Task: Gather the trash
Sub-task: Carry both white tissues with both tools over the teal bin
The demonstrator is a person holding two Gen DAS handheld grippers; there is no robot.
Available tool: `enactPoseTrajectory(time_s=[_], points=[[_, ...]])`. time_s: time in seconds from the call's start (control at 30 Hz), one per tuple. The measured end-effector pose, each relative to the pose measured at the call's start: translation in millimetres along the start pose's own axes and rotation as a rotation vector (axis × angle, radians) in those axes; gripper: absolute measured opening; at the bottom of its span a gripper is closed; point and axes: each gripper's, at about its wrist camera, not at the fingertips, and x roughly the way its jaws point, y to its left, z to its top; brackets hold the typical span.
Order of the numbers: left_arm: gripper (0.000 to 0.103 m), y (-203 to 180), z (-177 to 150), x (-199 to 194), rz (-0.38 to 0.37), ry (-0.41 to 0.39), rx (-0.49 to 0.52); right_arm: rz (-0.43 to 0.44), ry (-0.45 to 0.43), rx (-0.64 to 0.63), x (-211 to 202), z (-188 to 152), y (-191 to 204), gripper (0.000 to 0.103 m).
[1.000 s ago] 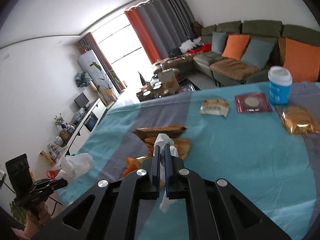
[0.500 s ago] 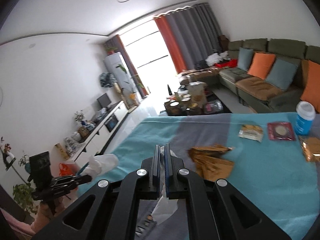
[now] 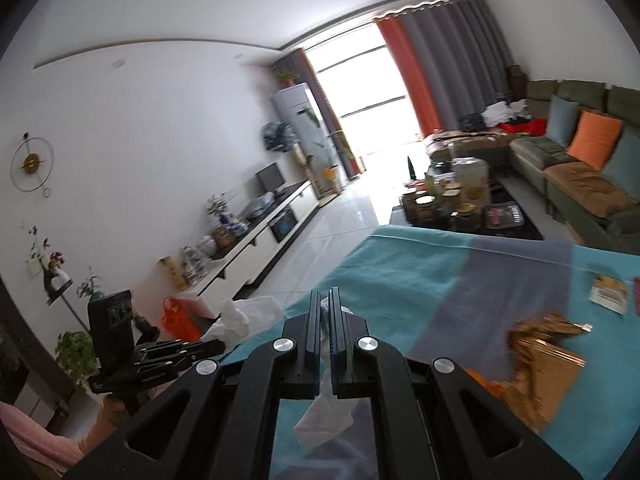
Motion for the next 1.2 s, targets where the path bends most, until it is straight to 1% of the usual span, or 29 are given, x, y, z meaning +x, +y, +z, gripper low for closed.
enactPoseTrajectory(time_s=[0.23, 0.57, 0.83, 1.2], points=[[0.005, 30.3, 2.1, -19.7, 0.078, -0.021, -0.031, 0.107, 0.049, -0.026, 44.9, 12.0, 26.6, 0.003], [0.005, 69.3, -0.8, -38.7, 0.192, -0.031, -0.080, 0.213, 0.110, -0.064, 102.7, 17.6, 67.5, 0.003], [0.005, 98.6, -5.1, -44.5, 0.250, -0.026, -0.127, 0.271, 0.151, -0.094, 140.4, 22.3, 92.9, 0.003], [0.005, 131.5, -11.6, -38.7, 0.318, 0.007, -0.180, 0.321, 0.208, -0.092, 188.5, 21.6, 122.7, 0.003]])
